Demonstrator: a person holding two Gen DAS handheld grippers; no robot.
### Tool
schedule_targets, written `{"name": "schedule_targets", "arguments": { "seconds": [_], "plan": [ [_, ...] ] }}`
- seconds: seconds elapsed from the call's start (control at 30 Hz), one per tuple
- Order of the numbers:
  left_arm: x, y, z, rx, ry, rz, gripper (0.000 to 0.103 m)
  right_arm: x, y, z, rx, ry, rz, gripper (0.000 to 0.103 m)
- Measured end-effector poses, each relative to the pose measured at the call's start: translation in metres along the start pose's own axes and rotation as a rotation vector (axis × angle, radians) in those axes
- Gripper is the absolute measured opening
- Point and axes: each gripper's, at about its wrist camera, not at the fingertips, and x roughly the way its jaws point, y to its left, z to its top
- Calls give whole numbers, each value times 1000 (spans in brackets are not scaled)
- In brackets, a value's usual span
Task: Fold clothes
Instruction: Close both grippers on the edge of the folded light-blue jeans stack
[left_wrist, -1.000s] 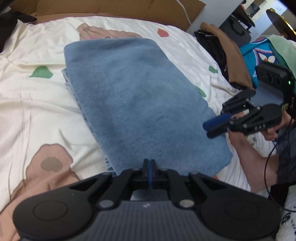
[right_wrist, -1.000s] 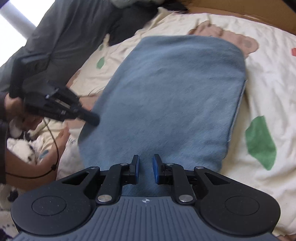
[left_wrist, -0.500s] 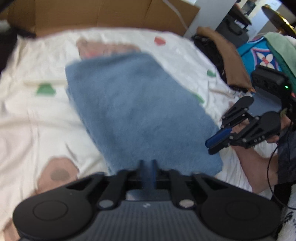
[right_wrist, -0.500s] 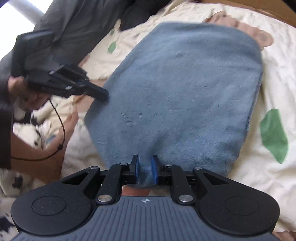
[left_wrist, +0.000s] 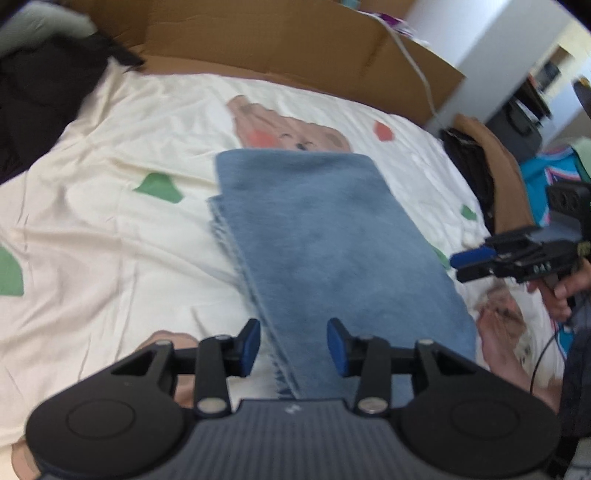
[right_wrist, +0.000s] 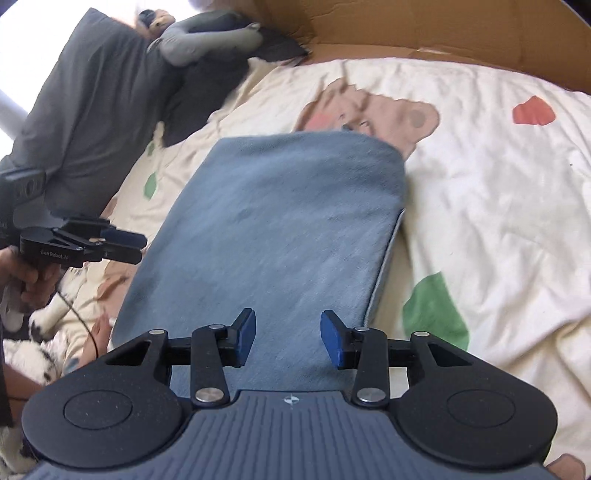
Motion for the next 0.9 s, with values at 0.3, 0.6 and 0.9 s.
{"name": "schedule_targets", "arguments": {
  "seconds": [0.3, 0.6, 0.9],
  "plan": [
    [21, 35, 13, -165, -72, -64, 54, 11, -43, 5, 204, -62, -27, 76],
    [46, 50, 3, -275, -14, -157, 59, 29, -52, 9, 259, -52, -10, 76],
    [73, 75, -1, -476, 47, -291, 67, 52, -57, 12, 312, 13, 63, 77]
  ]
}}
